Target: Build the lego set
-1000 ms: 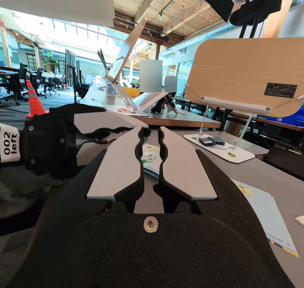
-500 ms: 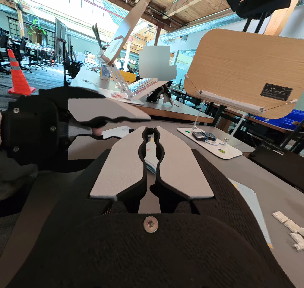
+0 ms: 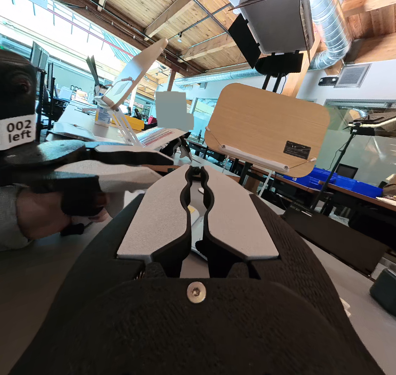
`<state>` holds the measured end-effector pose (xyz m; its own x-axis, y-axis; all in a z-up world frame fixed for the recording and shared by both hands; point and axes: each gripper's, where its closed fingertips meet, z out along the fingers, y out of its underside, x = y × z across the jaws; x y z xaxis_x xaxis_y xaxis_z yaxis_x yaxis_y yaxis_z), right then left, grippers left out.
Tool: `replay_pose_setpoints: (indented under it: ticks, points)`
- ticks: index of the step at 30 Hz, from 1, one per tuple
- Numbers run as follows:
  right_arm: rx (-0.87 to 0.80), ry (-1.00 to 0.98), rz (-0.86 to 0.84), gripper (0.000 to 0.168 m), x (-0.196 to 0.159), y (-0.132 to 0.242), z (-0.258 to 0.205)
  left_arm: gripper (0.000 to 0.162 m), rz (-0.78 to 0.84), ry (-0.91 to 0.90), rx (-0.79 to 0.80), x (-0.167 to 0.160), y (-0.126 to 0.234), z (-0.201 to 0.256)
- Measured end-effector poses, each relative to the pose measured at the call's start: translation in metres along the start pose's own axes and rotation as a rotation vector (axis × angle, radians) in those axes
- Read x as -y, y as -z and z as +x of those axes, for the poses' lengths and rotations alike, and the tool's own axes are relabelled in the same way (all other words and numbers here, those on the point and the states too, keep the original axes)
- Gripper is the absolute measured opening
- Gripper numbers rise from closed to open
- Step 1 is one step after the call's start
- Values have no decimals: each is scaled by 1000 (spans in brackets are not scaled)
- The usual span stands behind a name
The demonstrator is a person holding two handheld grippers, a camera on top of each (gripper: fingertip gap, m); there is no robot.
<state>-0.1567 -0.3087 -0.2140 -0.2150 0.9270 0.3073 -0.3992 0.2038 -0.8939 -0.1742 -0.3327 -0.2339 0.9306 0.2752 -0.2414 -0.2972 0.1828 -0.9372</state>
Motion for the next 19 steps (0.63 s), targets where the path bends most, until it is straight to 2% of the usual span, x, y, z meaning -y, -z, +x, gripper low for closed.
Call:
replay_pose_setpoints:
  ticks: [5, 8, 11, 19]
  points:
    - [27, -4, 15, 6, 2, 1, -5, 39, 92, 259, -96, 10, 4, -1]
    - [56, 2, 24, 6, 3, 1, -10, 38, 122, 346, -176, 15, 5, 6]
    - [80, 8, 34, 6, 5, 1, -15, 36, 130, 372, -230, 16, 5, 13]
    - [94, -1, 44, 6, 6, 2, -17, 25, 74, 308, -278, 9, 2, 27]
